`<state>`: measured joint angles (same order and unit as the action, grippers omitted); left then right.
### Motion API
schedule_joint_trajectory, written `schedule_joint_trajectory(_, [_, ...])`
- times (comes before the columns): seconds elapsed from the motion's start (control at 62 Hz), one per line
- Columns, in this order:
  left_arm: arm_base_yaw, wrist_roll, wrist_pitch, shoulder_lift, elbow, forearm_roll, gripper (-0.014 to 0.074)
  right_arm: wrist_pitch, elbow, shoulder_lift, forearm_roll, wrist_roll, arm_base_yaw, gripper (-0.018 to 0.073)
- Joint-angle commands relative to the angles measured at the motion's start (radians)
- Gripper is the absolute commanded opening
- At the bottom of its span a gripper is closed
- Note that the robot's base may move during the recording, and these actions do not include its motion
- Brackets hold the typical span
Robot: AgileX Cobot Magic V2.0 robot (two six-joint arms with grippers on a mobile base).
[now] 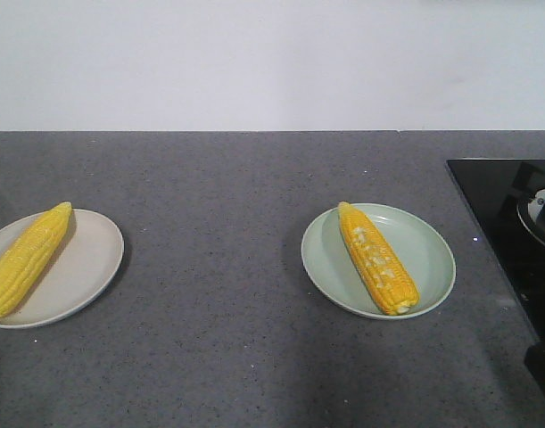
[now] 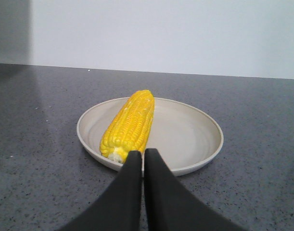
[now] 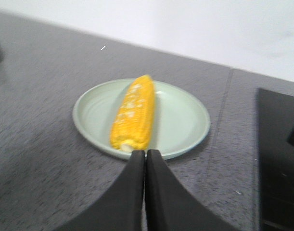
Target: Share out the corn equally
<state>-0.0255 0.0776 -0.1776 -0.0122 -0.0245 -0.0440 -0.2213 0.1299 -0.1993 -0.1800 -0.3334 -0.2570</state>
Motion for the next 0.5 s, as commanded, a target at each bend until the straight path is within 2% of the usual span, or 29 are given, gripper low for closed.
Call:
schedule_joint_trajectory(0.0, [0.0,0.002,0.072,-0.014,0.023,-0.008,-0.0006,0.142,-0.048,0.084,-0.011,0.084,0.067,-0.0005])
schedule_joint_trajectory(0.177, [0.0,0.002,0.072,-0.014,0.023,-0.008,-0.0006,0.181,-0.148,0.222,0.035,0.236,0.171,-0.0005])
schedule_joint_trajectory(0.226, [0.0,0.002,0.069,-0.014,0.023,-0.008,-0.0006,0.239,-0.18,0.218,0.054,0.274,0.174,-0.0005])
schedule_joint_trajectory(0.274, [0.0,0.002,0.067,-0.014,0.023,-0.008,-0.0006,0.221,-0.177,0.219,0.071,0.303,0.177,-0.0005])
schedule_joint_trajectory(0.484, [0.0,0.002,0.066,-0.014,0.023,-0.008,-0.0006,0.286,-0.177,0.219,0.15,0.289,0.177,-0.0005])
